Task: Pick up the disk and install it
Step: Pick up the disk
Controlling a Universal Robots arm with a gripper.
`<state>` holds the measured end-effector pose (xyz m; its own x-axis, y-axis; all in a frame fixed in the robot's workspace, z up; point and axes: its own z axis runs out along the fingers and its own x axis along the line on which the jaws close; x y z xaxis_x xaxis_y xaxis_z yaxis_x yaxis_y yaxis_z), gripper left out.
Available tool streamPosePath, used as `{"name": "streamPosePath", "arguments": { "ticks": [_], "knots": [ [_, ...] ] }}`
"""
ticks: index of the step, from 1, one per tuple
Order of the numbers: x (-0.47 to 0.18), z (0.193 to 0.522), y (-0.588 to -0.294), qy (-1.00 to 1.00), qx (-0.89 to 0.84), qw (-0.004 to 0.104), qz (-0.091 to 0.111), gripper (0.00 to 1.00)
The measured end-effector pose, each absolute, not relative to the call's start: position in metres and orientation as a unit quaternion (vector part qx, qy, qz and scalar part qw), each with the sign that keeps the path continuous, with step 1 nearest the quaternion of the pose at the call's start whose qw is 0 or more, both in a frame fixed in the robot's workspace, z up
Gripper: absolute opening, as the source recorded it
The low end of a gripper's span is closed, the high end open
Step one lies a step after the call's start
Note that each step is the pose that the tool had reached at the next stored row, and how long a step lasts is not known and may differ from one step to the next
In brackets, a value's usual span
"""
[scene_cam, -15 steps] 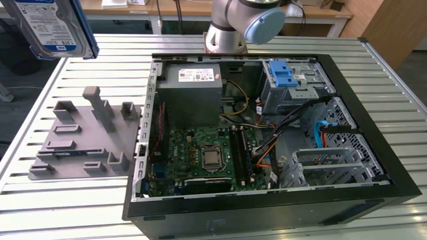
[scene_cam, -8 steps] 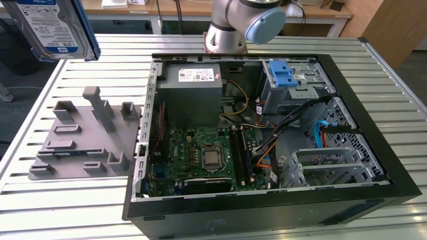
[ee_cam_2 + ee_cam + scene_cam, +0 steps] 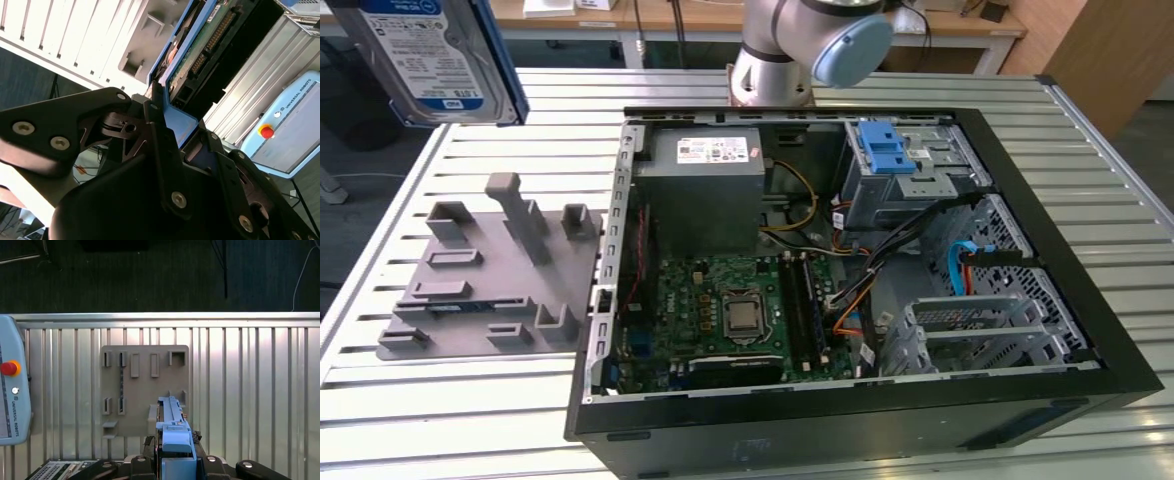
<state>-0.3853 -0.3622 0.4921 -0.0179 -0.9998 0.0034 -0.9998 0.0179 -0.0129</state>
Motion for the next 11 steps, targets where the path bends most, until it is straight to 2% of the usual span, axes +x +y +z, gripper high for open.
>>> {"name": "streamPosePath", "arguments": {
  "ticks": [11],
  "knots": [
    [-0.368, 0.492, -0.364, 0.714, -0.701, 0.003, -0.006, 0.36]
  ]
}}
